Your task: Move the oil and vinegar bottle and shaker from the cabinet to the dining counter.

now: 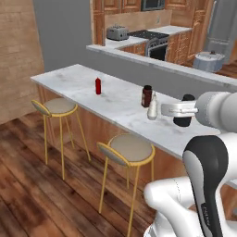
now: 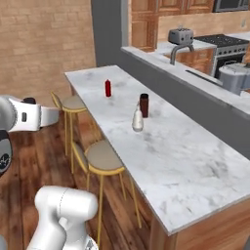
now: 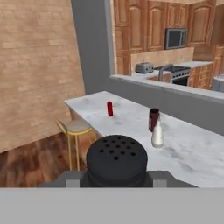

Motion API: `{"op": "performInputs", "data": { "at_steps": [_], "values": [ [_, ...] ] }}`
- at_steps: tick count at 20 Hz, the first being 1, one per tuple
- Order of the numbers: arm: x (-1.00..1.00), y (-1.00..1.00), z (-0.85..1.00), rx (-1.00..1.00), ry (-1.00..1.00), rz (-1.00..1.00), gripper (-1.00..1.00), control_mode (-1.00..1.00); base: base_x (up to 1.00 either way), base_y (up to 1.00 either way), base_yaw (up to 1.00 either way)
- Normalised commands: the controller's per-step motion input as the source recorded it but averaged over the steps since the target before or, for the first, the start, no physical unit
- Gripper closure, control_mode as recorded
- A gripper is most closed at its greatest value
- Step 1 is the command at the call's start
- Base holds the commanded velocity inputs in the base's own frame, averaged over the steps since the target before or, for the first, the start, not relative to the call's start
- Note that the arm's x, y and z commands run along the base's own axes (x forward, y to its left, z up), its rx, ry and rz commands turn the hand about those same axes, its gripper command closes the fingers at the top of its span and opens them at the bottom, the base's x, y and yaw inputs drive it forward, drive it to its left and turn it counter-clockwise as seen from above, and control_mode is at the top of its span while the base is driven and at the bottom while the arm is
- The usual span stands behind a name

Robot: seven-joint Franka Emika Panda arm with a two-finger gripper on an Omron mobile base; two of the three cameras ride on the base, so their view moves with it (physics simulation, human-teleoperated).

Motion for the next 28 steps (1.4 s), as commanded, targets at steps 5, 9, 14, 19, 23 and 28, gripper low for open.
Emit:
{"op": "performInputs", "data": {
  "at_steps": [5, 9, 14, 19, 23, 28],
  "values": [
    [0.0, 0.0, 0.0, 0.0, 0.0, 0.0, 1.0, 1.0, 0.62, 0.45, -0.39],
    [0.0, 0.0, 0.0, 0.0, 0.0, 0.0, 1.0, 1.0, 0.43, 0.32, -0.31],
    [0.0, 0.0, 0.0, 0.0, 0.0, 0.0, 1.0, 1.0, 0.35, 0.16, -0.21],
    [0.0, 0.0, 0.0, 0.0, 0.0, 0.0, 1.0, 1.0, 0.15, 0.05, -0.06],
    [0.0, 0.0, 0.0, 0.0, 0.0, 0.0, 1.0, 1.0, 0.01, 0.0, 0.0],
    [0.0, 0.0, 0.0, 0.0, 0.0, 0.0, 1.0, 1.0, 0.0, 0.0, 0.0]
  ]
}}
